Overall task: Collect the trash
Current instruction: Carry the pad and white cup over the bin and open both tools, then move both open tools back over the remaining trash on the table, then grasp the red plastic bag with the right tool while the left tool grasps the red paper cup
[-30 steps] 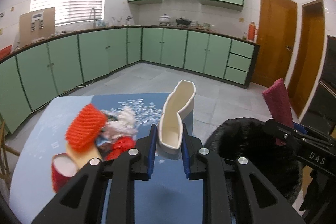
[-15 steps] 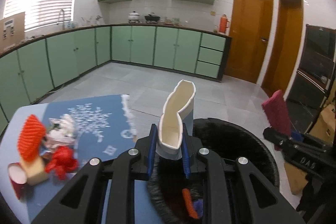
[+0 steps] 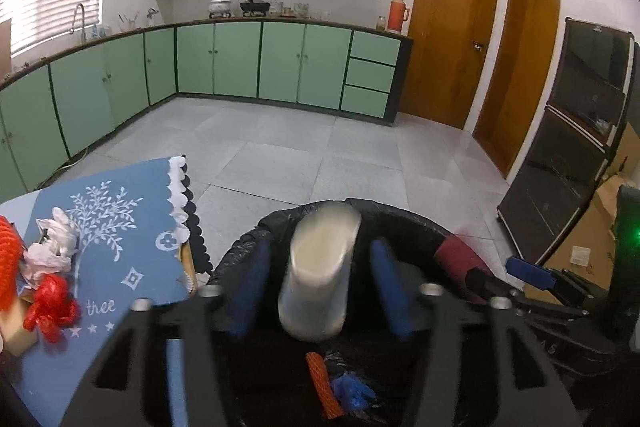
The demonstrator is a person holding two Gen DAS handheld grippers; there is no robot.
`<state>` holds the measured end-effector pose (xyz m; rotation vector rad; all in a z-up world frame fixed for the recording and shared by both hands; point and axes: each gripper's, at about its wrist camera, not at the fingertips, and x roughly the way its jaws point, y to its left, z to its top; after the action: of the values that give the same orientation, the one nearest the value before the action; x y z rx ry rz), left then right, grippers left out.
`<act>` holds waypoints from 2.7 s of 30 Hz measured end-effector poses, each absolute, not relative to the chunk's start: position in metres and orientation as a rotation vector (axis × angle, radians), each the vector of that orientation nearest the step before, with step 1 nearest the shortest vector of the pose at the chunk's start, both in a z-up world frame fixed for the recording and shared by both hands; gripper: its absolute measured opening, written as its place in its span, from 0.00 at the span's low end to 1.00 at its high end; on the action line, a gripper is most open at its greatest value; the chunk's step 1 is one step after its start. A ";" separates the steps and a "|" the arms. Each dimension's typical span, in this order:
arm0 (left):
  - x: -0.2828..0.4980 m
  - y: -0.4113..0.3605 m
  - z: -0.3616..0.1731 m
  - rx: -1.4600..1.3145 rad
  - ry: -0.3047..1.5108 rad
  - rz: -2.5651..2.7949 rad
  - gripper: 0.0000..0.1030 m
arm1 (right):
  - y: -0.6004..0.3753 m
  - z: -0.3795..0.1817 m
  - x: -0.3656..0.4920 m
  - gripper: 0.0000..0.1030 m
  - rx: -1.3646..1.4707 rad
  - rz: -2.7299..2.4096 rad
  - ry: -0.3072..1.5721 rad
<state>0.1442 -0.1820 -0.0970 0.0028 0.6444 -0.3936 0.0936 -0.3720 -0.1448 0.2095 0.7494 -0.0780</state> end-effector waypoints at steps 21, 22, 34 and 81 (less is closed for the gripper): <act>0.098 -0.027 -0.057 0.002 0.525 -0.122 0.67 | -0.274 -0.098 0.088 0.91 0.203 0.070 0.637; 0.095 -0.013 -0.057 0.004 0.519 -0.087 0.67 | -0.264 -0.096 0.090 0.91 0.196 0.088 0.634; 0.063 0.103 -0.089 0.046 0.541 0.200 0.67 | -0.130 -0.109 0.114 0.91 0.131 0.308 0.659; 0.092 0.190 -0.163 -0.073 0.659 0.376 0.43 | 0.025 -0.180 0.166 0.53 -0.078 0.508 0.822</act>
<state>0.0919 0.1903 -0.1632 -0.0733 0.6588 0.3765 0.1656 0.0254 -0.1804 -0.0782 0.8224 0.5081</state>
